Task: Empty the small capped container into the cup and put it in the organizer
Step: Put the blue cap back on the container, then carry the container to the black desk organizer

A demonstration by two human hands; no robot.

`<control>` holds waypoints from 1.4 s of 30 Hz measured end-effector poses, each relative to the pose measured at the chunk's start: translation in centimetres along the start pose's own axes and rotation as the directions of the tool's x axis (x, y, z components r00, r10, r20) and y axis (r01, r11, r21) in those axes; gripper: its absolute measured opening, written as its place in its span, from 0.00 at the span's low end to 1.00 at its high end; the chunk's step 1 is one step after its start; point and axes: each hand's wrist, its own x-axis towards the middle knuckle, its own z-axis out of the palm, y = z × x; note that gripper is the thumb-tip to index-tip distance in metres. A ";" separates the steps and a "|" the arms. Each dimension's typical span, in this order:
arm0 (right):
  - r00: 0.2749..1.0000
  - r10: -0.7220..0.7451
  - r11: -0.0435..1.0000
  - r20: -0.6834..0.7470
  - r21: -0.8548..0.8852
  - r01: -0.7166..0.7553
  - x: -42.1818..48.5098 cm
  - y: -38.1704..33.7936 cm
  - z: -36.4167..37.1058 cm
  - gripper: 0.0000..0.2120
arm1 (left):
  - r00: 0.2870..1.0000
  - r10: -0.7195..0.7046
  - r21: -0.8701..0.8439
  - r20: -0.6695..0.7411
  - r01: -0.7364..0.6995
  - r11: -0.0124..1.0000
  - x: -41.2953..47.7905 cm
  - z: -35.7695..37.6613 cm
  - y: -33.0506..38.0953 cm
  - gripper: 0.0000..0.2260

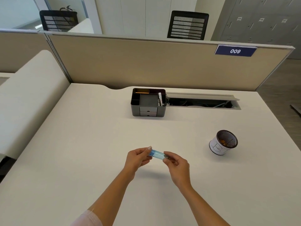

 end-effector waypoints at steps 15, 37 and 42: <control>0.965 -0.262 0.953 0.006 -0.159 0.260 -1.0 -0.3 0.1 0.09 | 0.992 0.122 -0.084 0.027 -0.119 0.989 -0.9 0.6 1.8 0.11; 0.994 -0.063 0.990 0.091 -0.120 0.074 4.7 -4.2 0.4 0.05 | 0.943 0.316 0.302 0.101 -0.332 0.894 2.4 -0.6 3.3 0.22; 0.994 -0.109 0.974 0.028 -0.196 0.113 9.7 -6.6 0.8 0.07 | 0.867 0.393 0.809 0.307 -0.455 0.372 5.7 -2.6 2.5 0.31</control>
